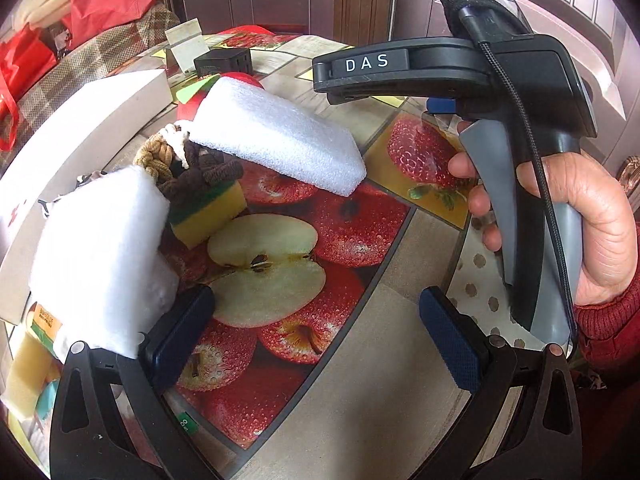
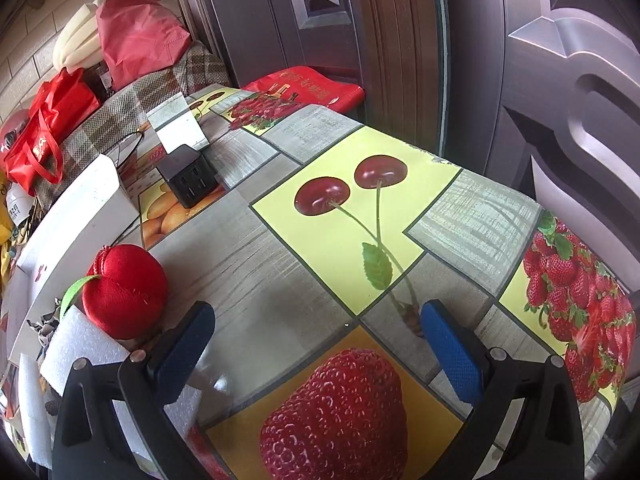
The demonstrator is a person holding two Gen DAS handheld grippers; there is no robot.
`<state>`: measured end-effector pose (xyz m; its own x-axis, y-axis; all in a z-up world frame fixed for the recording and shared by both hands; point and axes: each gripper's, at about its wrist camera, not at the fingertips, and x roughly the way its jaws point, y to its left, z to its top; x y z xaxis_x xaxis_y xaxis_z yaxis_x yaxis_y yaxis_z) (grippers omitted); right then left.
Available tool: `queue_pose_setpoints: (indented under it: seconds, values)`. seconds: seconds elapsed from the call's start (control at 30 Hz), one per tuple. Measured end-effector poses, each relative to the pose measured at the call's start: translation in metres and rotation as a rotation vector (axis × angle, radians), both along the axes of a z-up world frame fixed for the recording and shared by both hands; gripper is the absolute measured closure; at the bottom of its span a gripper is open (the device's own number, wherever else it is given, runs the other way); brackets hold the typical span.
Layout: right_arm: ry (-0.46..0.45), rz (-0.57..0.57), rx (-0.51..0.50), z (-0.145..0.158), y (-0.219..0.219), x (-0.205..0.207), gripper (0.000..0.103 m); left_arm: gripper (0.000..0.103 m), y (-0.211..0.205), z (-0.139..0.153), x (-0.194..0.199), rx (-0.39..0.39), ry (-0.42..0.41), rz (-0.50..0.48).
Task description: Organize soft objects
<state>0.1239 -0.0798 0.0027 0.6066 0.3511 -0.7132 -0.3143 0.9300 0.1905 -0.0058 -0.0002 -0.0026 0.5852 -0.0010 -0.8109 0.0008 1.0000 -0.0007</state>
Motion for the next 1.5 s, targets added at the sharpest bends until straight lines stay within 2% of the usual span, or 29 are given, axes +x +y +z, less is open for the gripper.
queue_pose_setpoints:
  seconds: [0.3,0.37,0.43,0.6,0.7,0.8,0.83,0.9,0.97,1.0,1.07,1.13,1.2,1.27,1.3,1.37,1.5]
  values:
    - [0.000,0.000,0.023,0.000,-0.003,0.000,0.000,0.001,0.000,0.000,0.000,0.000,0.000,0.000]
    - [-0.001,0.001,0.054,0.001,-0.008,-0.001,0.000,0.001,0.000,0.000,0.000,0.000,0.000,0.000]
    - [-0.003,-0.006,0.126,0.003,-0.019,-0.002,0.000,0.001,0.000,0.000,0.000,-0.001,0.000,0.000]
    - [-0.050,-0.005,0.388,0.008,-0.059,-0.012,0.000,0.001,-0.001,-0.001,-0.001,0.001,0.000,0.000]
    - [-0.122,0.087,0.423,0.020,-0.061,-0.023,0.000,0.001,-0.002,-0.002,0.001,0.001,0.001,0.002]
    - [-0.180,0.206,0.382,0.035,-0.049,-0.031,0.000,0.001,-0.003,0.003,-0.007,-0.017,0.004,-0.018]
    - [-0.192,0.250,0.353,0.037,-0.043,-0.032,0.000,0.001,-0.004,0.008,-0.018,-0.048,-0.008,-0.037]
    - [-0.214,0.357,0.294,0.042,-0.032,-0.038,0.000,0.001,-0.003,0.024,-0.049,-0.121,-0.067,-0.073]
    - [-0.228,0.460,0.231,0.042,-0.019,-0.045,0.000,0.001,0.007,0.044,-0.085,-0.162,-0.145,-0.065]
    - [-0.233,0.506,0.202,0.042,-0.013,-0.048,0.000,0.001,0.015,0.053,-0.101,-0.164,-0.187,-0.038]
    - [-0.227,0.583,0.161,0.037,-0.005,-0.055,0.000,0.001,0.041,0.069,-0.137,-0.146,-0.279,0.082]
    - [-0.206,0.643,0.127,0.032,0.006,-0.058,0.000,0.001,0.071,0.073,-0.160,-0.117,-0.312,0.228]
    - [-0.189,0.687,0.089,0.027,0.019,-0.060,0.000,0.002,0.101,0.065,-0.172,-0.104,-0.276,0.351]
    - [-0.181,0.717,0.055,0.024,0.029,-0.063,0.000,0.014,0.122,0.051,-0.174,-0.111,-0.211,0.430]
    - [-0.185,0.726,0.041,0.024,0.032,-0.065,0.000,0.016,0.127,0.044,-0.173,-0.119,-0.181,0.447]
    - [-0.201,0.745,0.007,0.022,0.039,-0.067,0.000,0.023,0.131,0.033,-0.167,-0.135,-0.137,0.455]
    - [-0.203,0.776,-0.055,0.017,0.048,-0.067,0.001,0.023,0.124,0.024,-0.157,-0.154,-0.101,0.418]
